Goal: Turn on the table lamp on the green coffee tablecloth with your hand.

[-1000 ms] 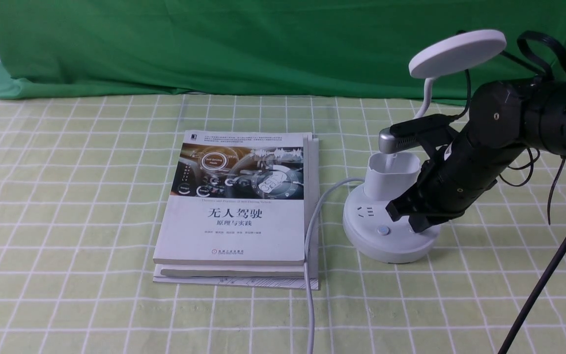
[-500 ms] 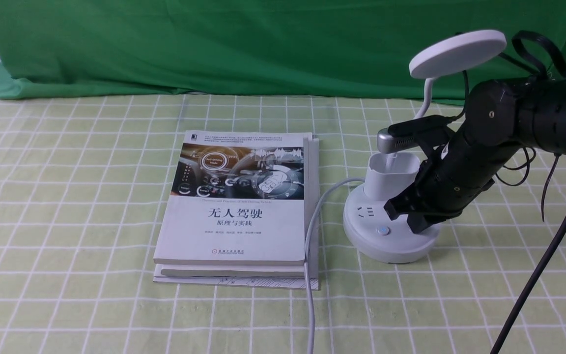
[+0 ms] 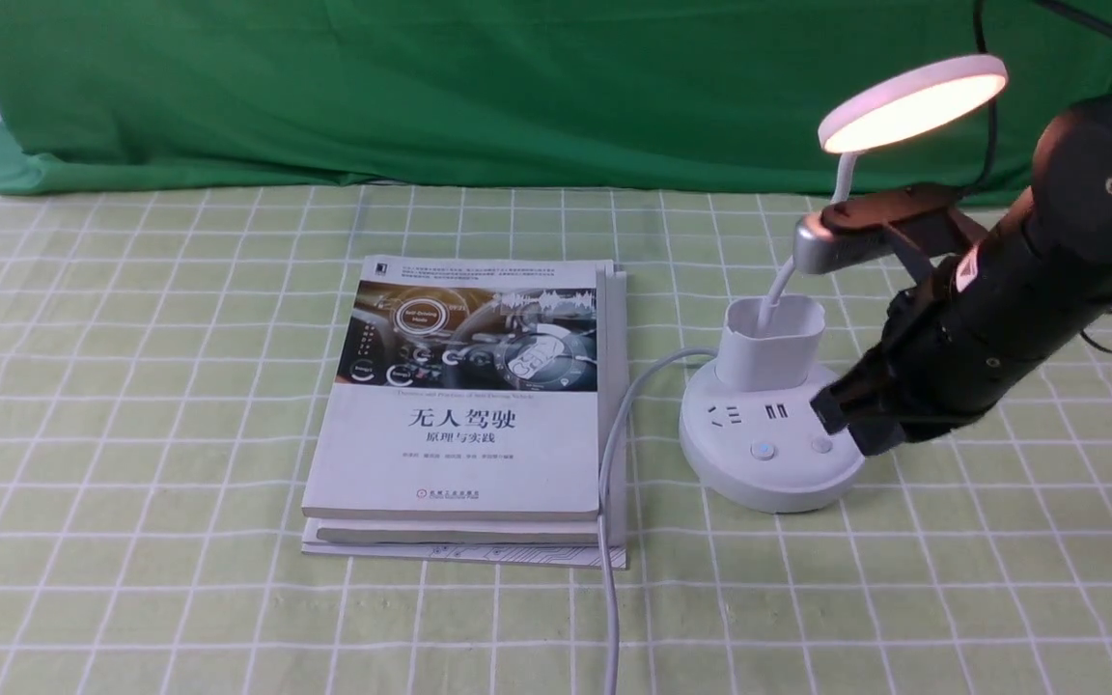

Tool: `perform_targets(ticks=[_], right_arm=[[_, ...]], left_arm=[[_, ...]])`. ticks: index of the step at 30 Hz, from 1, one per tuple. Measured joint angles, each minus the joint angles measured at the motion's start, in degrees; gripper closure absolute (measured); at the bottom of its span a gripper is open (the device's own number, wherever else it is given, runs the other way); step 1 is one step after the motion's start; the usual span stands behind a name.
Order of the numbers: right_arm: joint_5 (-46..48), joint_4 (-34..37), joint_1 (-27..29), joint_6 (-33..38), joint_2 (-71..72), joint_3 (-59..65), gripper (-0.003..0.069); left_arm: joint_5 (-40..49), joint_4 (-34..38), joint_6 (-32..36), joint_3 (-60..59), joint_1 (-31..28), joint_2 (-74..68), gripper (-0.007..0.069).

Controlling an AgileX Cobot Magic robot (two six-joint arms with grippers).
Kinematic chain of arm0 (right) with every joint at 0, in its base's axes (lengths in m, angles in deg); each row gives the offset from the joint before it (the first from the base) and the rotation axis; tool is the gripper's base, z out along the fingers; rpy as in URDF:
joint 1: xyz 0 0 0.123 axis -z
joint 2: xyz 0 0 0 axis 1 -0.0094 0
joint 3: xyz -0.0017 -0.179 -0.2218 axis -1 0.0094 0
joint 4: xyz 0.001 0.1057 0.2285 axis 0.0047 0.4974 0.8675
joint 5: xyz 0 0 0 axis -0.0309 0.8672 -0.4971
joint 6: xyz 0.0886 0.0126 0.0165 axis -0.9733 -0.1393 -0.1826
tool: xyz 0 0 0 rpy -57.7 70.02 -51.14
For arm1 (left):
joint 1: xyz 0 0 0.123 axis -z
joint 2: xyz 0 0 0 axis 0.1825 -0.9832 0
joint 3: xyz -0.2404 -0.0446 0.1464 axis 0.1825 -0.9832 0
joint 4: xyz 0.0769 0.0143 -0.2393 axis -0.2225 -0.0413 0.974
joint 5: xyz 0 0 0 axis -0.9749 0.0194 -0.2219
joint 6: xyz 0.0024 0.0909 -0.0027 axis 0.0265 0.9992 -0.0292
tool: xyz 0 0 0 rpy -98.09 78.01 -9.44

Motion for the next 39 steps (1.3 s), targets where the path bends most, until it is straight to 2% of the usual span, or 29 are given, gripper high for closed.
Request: perform_targets(ticks=[4, 9, 10, 11, 13, 16, 21, 25, 27, 29, 30, 34, 39], right_arm=[[-1.3, 0.1, -0.5, -2.5, 5.8, 7.4, 0.0626], [-3.2, 0.1, -2.2, -9.1, 17.5, 19.5, 0.0626], [-3.2, 0.1, -2.3, -9.5, 17.5, 19.5, 0.0626], [-2.3, 0.1, -3.2, -13.7, 21.4, 22.0, 0.0625], [-2.1, 0.2, -3.8, -17.2, 24.6, 23.2, 0.0623], [-2.8, 0.3, -4.1, -19.8, 28.7, 23.3, 0.062], [-6.9, 0.1, -4.1, -20.3, 34.2, 23.3, 0.0607], [-12.0, -2.4, -4.1, -16.8, 38.1, 25.7, 0.0629], [-18.2, -3.1, -2.3, -13.2, 42.3, 30.0, 0.0632], [-25.6, -3.7, 2.5, -9.1, 49.2, 37.9, 0.0632], [-25.6, -3.7, 3.1, -9.1, 49.9, 37.9, 0.0632], [-37.5, -5.6, 13.0, -4.8, 67.1, 54.7, 0.0632], [-43.5, -5.6, 19.5, -3.5, 82.9, 66.7, 0.0632]], left_arm=[[0.0, 0.0, 0.0, 0.0, 0.0, 0.0, 0.0606], [0.0, 0.0, 0.0, 0.0, 0.0, 0.0, 0.0606], [0.0, 0.0, 0.0, 0.0, 0.0, 0.0, 0.0606], [0.0, 0.0, 0.0, 0.0, 0.0, 0.0, 0.0606], [0.0, 0.0, 0.0, 0.0, 0.0, 0.0, 0.0606], [0.0, 0.0, 0.0, 0.0, 0.0, 0.0, 0.0606], [0.0, 0.0, 0.0, 0.0, 0.0, 0.0, 0.0606], [0.0, 0.0, -0.1, 0.0, 0.0, 0.0, 0.0606], [0.0, 0.0, 0.0, 0.0, 0.0, 0.0, 0.0606], [0.0, 0.0, 0.0, 0.0, 0.0, 0.0, 0.0606], [0.1, 0.0, 0.0, 0.0, 0.0, 0.0, 0.0606], [0.0, 0.0, 0.0, 0.0, 0.0, 0.0, 0.0606], [0.0, 0.0, 0.0, 0.0, 0.0, 0.0, 0.0606]])
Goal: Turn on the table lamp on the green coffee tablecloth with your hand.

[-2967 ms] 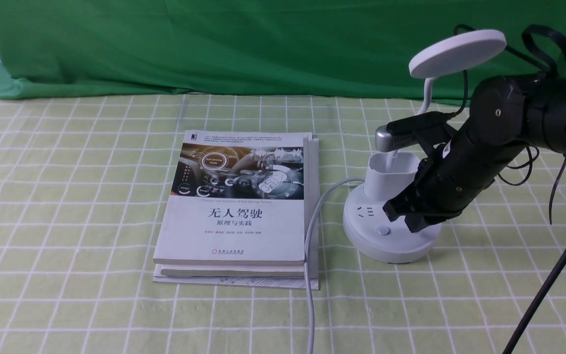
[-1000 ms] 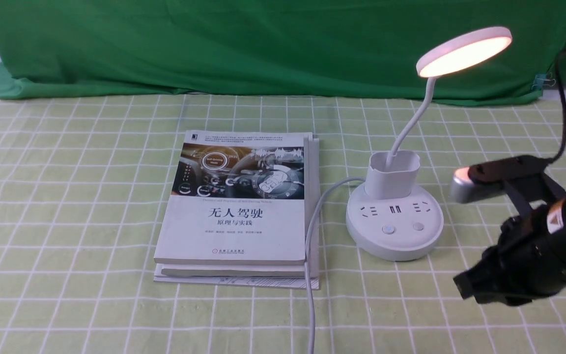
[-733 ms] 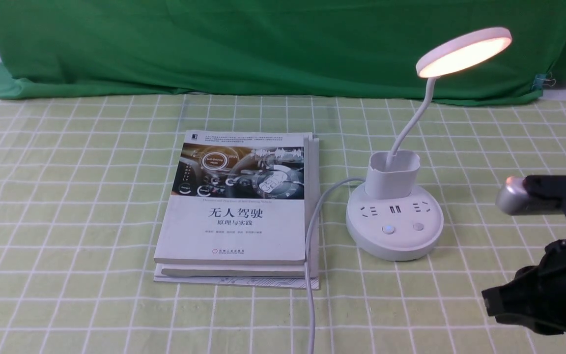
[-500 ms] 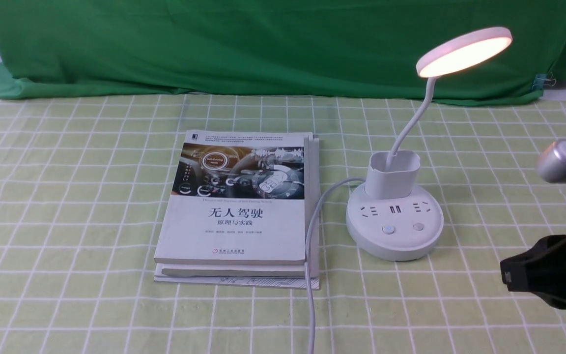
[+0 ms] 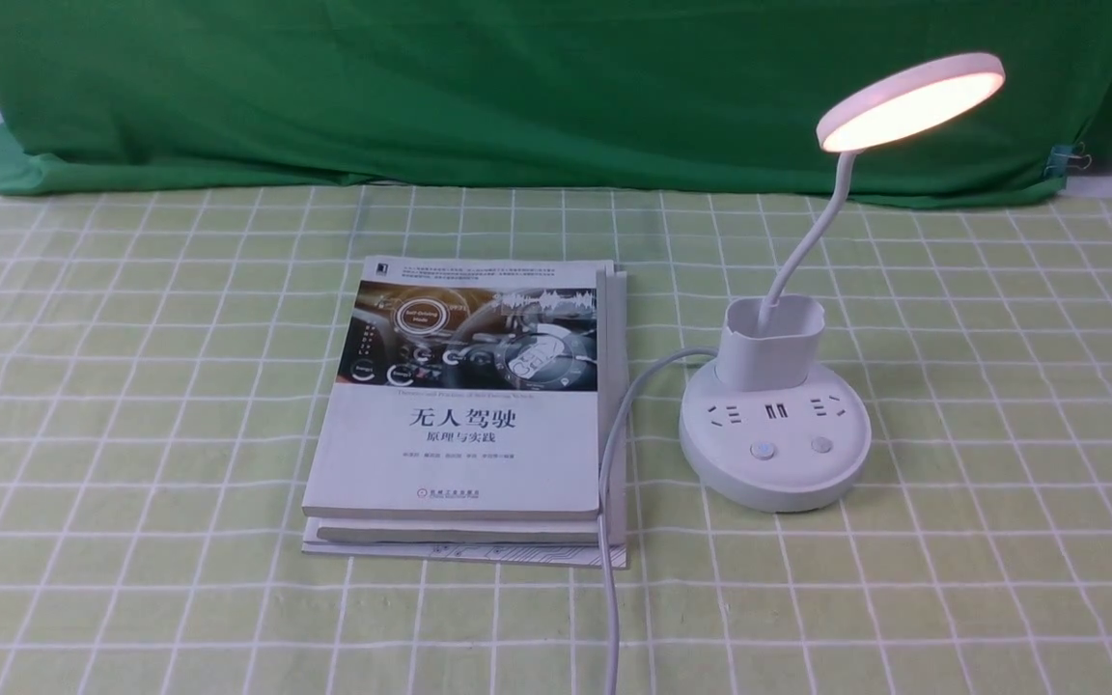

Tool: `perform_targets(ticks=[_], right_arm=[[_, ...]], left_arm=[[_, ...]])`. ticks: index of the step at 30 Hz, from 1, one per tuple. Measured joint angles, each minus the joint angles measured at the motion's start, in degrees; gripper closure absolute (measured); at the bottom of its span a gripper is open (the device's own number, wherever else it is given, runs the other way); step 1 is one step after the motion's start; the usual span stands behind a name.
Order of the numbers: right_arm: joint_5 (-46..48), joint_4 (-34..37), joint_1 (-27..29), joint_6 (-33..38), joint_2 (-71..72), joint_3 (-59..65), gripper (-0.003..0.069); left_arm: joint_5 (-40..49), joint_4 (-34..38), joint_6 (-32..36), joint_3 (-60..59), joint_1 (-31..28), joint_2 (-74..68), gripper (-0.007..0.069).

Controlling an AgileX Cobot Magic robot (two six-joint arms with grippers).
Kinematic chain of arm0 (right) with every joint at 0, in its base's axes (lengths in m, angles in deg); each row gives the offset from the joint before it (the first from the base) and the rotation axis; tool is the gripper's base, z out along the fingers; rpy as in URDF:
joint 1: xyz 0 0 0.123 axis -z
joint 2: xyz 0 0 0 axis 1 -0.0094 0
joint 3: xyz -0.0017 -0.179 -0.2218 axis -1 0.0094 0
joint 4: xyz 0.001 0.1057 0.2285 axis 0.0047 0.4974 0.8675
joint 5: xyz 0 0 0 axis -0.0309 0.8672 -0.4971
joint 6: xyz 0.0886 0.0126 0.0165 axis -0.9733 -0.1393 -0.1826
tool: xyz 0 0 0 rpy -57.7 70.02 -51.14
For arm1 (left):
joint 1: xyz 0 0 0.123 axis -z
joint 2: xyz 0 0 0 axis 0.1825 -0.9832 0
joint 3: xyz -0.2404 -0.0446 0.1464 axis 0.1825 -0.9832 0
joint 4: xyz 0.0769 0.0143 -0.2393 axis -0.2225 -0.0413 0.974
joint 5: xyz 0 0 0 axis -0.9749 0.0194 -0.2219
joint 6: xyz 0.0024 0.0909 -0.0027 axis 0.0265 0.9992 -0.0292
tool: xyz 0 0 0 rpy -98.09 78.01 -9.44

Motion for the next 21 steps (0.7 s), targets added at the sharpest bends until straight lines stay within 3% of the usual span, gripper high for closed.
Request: perform_targets(ticks=[6, 21], right_arm=[[5.5, 0.0, 2.8, -0.1, 9.2, 0.5, 0.0632], [6.9, 0.0, 2.8, -0.1, 9.9, 0.5, 0.0618]], left_arm=[[0.0, 0.0, 0.0, 0.0, 0.0, 0.0, 0.0606], [0.0, 0.0, 0.0, 0.0, 0.0, 0.0, 0.0606]])
